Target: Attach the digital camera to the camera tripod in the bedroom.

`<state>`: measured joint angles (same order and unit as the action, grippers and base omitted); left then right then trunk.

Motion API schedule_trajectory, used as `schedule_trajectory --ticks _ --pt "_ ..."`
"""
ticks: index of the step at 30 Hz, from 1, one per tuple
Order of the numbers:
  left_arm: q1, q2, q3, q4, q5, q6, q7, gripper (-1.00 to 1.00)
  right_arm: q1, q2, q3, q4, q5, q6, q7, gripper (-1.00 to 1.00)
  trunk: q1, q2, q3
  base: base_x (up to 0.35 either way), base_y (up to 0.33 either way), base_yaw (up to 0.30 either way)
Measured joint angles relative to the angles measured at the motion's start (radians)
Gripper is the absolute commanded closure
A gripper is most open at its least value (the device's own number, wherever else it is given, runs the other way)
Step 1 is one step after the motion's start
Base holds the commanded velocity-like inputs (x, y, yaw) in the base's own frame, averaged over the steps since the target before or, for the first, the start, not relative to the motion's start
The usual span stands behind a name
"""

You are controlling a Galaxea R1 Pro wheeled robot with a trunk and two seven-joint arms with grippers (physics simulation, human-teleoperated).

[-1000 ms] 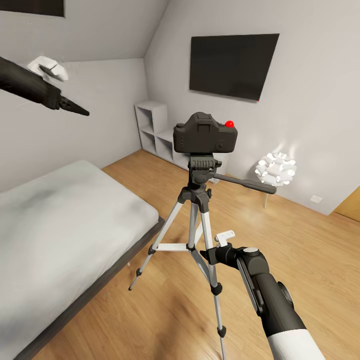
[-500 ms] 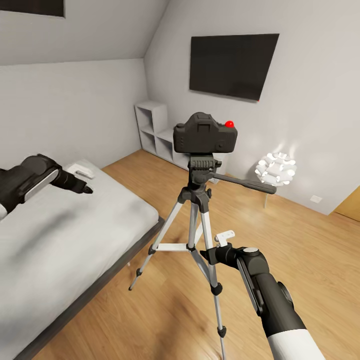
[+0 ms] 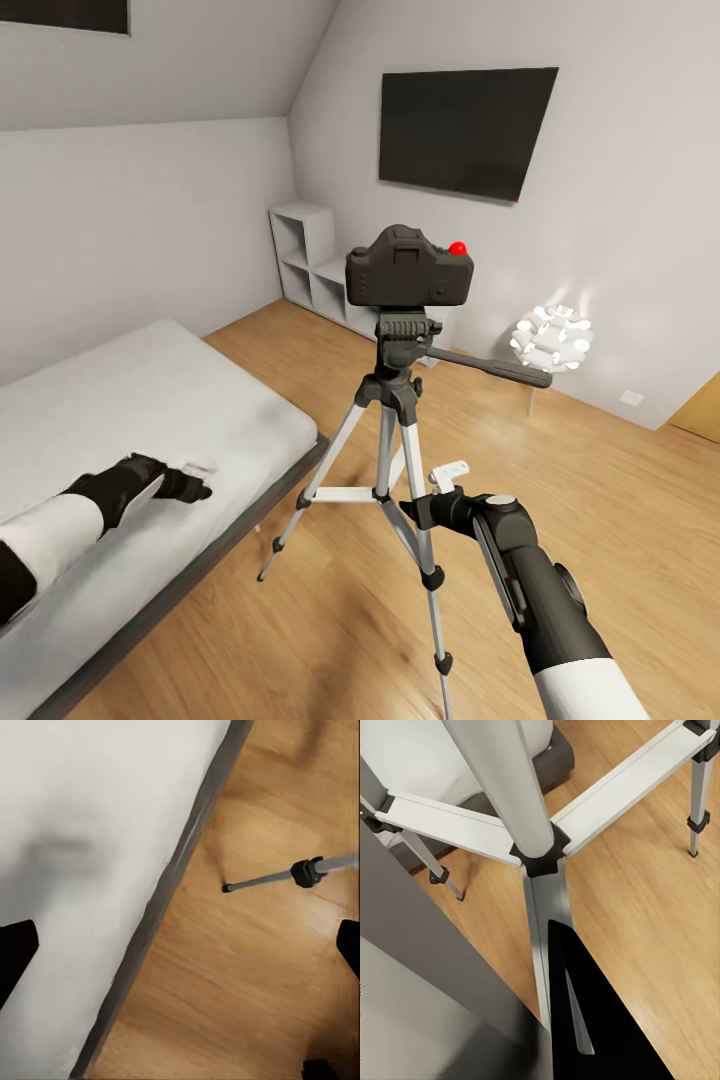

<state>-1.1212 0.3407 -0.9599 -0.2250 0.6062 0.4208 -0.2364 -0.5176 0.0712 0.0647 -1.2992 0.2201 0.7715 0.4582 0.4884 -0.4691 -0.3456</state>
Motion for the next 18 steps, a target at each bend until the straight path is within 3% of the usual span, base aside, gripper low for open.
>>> schedule_trajectory --ticks 1,4,5,8,9,14,18 --pt "0.02 -0.023 -0.001 0.053 0.048 -0.043 -0.001 -1.0 0.0 0.0 0.0 0.0 0.0 0.0 0.0 1.0 0.0 0.0 0.0 0.0 0.0 0.0" --pt "0.058 -0.056 0.001 0.116 0.13 -0.087 -0.001 -1.0 0.0 0.0 0.0 0.0 0.0 -0.001 0.0 1.0 0.0 0.0 0.0 0.0 0.0 0.0" --pt "0.086 -0.076 0.001 0.143 0.184 -0.105 0.0 -1.0 0.0 0.0 0.0 0.0 -0.001 0.0 0.0 1.0 0.0 0.0 0.0 0.0 0.0 0.0" --pt "0.134 -0.1 0.004 0.168 0.257 -0.121 0.004 -1.0 0.0 0.0 0.0 0.0 -0.001 0.0 0.0 1.0 0.0 0.0 0.0 0.0 0.0 0.0" --pt "0.166 -0.112 0.003 0.178 0.297 -0.128 0.007 -1.0 0.0 0.0 0.0 0.0 -0.001 0.0 0.0 1.0 0.0 0.0 0.0 0.0 0.0 0.0" --pt "0.314 -0.138 0.005 0.191 0.428 -0.16 0.016 -1.0 0.0 0.0 0.0 0.0 -0.002 0.0 0.0 1.0 0.0 0.0 0.0 0.0 0.0 0.0" --pt "0.428 -0.151 0.005 0.198 0.541 -0.253 0.031 -1.0 0.0 0.001 0.0 0.001 0.0 0.0 0.0 1.0 0.0 0.0 0.0 0.0 0.0 0.0"
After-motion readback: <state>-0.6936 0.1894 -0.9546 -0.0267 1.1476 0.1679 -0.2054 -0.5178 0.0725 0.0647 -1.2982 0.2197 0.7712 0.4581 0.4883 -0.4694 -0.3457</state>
